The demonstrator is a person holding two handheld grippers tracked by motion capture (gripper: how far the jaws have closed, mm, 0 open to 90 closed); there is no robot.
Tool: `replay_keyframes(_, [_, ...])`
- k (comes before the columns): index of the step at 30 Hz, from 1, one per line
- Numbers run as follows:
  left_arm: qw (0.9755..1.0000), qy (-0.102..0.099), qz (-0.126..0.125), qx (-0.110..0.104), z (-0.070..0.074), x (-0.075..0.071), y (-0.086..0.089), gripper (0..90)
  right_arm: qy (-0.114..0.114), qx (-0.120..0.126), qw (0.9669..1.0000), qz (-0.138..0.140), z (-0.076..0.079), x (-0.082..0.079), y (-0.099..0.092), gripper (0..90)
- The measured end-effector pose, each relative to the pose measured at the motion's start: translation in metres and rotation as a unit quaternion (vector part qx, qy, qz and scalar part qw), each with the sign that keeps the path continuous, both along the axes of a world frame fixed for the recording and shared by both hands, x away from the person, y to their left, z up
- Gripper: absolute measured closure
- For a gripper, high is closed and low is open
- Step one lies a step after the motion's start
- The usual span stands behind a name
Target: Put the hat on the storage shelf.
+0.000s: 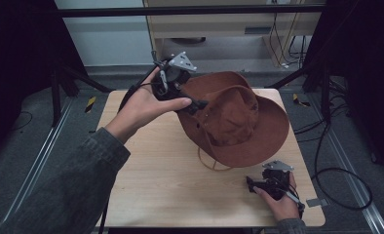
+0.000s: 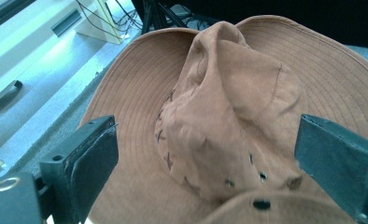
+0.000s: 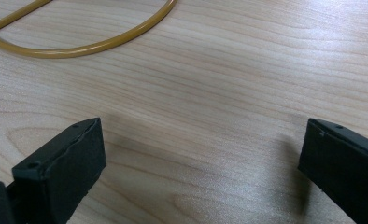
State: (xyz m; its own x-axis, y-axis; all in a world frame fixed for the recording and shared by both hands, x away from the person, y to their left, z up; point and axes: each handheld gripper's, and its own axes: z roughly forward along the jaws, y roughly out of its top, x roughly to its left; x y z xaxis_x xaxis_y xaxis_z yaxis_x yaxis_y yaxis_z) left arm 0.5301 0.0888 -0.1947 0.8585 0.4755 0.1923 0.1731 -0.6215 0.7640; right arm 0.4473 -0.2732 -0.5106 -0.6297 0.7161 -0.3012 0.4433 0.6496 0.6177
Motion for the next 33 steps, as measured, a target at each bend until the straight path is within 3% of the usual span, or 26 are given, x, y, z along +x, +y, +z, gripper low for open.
replay_keyframes(5, [0.9999,-0.002,0.008,-0.008,-0.003,-0.007,0.019,5.4,0.000,0.000,1.0000,0.000,0.000,0.000,0.000,0.6])
replay_keyframes(9, [0.9998,-0.006,0.020,-0.002,-0.015,-0.019,0.046,5.4,0.000,0.000,1.0000,0.001,0.000,0.000,0.000,0.6])
replay_keyframes(13, [0.9994,-0.008,0.031,-0.011,-0.026,-0.027,0.064,5.4,-0.001,-0.001,1.0000,0.001,0.000,0.000,0.000,0.6])
replay_keyframes(17, [0.9985,-0.012,0.046,-0.026,-0.048,-0.045,0.102,5.6,-0.001,-0.001,1.0000,0.001,0.000,0.000,0.000,0.6])
replay_keyframes(21, [0.9975,-0.003,0.063,-0.031,-0.072,-0.054,0.127,5.7,-0.001,-0.001,1.0000,0.001,0.000,0.000,0.000,0.6])
replay_keyframes(24, [0.9971,0.005,0.070,-0.030,-0.090,-0.059,0.137,5.6,-0.001,-0.001,1.0000,0.001,0.000,0.000,0.000,0.6])
replay_keyframes(25, [0.9971,0.005,0.070,-0.030,-0.090,-0.059,0.137,5.6,-0.001,-0.001,1.0000,0.001,0.000,0.000,0.000,0.6])
replay_keyframes(26, [0.9971,0.009,0.071,-0.026,-0.100,-0.061,0.142,5.6,-0.002,-0.001,1.0000,0.001,0.000,0.000,0.000,0.6])
replay_keyframes(27, [0.9971,0.009,0.071,-0.026,-0.100,-0.061,0.142,5.6,-0.001,-0.001,1.0000,0.000,0.000,0.000,0.000,0.6])
replay_keyframes(28, [0.9970,0.015,0.072,-0.024,-0.110,-0.062,0.145,5.6,-0.002,-0.002,1.0000,0.001,0.000,0.000,0.000,0.6])
replay_keyframes(31, [0.9970,0.019,0.073,-0.016,-0.120,-0.062,0.147,5.6,-0.002,-0.002,1.0000,0.001,0.000,0.000,0.000,0.6])
replay_keyframes(33, [0.9967,0.026,0.076,-0.010,-0.134,-0.062,0.149,5.7,-0.003,-0.002,1.0000,0.001,0.000,0.000,0.000,0.7])
